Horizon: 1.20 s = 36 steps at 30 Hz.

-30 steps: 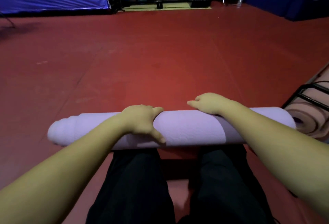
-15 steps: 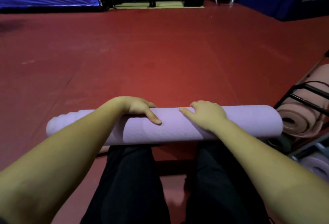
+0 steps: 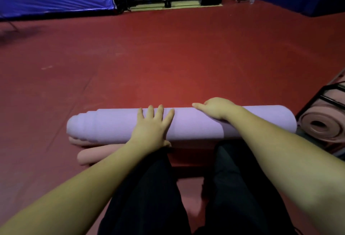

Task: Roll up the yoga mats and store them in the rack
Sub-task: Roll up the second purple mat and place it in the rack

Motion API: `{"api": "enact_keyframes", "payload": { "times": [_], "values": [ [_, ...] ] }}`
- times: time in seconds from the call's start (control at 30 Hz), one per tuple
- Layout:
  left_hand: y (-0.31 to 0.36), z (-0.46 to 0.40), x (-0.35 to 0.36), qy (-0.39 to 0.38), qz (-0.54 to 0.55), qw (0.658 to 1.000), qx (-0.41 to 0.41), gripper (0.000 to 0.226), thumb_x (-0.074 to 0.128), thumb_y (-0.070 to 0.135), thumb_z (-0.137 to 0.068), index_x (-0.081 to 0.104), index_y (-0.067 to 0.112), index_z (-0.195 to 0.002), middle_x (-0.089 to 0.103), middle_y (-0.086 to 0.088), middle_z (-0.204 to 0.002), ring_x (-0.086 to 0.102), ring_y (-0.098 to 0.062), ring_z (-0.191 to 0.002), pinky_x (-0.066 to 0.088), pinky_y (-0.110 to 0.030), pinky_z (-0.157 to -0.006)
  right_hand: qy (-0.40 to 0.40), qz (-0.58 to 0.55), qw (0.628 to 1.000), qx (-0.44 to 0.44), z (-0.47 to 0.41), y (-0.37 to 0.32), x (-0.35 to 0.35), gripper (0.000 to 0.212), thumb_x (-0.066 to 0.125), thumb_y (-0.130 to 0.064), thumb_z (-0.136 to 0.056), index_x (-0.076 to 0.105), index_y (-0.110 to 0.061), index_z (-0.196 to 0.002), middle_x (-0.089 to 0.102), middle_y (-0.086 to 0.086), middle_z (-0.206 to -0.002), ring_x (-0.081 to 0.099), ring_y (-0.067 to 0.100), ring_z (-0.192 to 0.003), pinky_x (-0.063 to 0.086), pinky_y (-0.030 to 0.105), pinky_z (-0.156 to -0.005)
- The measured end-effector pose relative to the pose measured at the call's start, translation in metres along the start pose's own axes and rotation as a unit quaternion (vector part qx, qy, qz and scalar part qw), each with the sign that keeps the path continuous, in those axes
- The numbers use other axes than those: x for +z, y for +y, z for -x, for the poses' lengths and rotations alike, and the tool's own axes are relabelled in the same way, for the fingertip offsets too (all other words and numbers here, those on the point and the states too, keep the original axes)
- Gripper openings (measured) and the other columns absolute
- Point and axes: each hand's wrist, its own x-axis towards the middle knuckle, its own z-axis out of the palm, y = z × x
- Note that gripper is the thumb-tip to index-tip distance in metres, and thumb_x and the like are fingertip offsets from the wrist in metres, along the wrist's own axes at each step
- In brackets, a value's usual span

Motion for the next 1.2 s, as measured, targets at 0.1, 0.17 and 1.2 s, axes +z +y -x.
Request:
{"api": "enact_keyframes", "payload": {
  "times": [0.1, 0.17, 1.2],
  "values": [
    [-0.002, -0.005, -0.01, -0.021, 0.012, 1.0, 0.007, 0.113, 0.063, 0.073, -0.068, 0.007, 0.025, -0.154, 0.027, -0.014, -0.153, 0.033, -0.037, -0.132, 0.025, -0.059, -0.109, -0.014, -0.02, 1.0, 0.016, 0.002, 0.0, -0.005, 0.089, 0.025, -0.082, -0.085, 0.068, -0.011, -0.117, 0.062, 0.014, -0.13, 0.054, 0.029, -0.099, 0.043, 0.039, -0.089],
    [-0.003, -0.004, -0.017, -0.021, 0.023, 0.999, 0.011, 0.112, 0.062, 0.074, -0.067, 0.008, 0.026, -0.153, 0.031, -0.011, -0.15, 0.036, -0.034, -0.128, 0.027, -0.058, -0.108, -0.023, -0.035, 0.999, 0.021, 0.005, 0.0, -0.01, 0.09, 0.027, -0.082, -0.085, 0.065, -0.01, -0.122, 0.059, 0.014, -0.134, 0.055, 0.03, -0.105, 0.041, 0.039, -0.089],
    [-0.043, -0.085, -0.046, -0.43, 0.441, 0.788, -0.026, 0.091, 0.09, 0.04, -0.058, 0.049, 0.03, -0.139, 0.066, 0.002, -0.125, 0.066, -0.022, -0.11, 0.05, -0.043, -0.101, 0.194, 0.068, 0.978, -0.019, 0.03, 0.003, 0.026, 0.068, 0.025, -0.07, -0.094, 0.065, -0.015, -0.106, 0.066, 0.01, -0.113, 0.06, 0.031, -0.107, 0.038, 0.039, -0.087]
  ]
}}
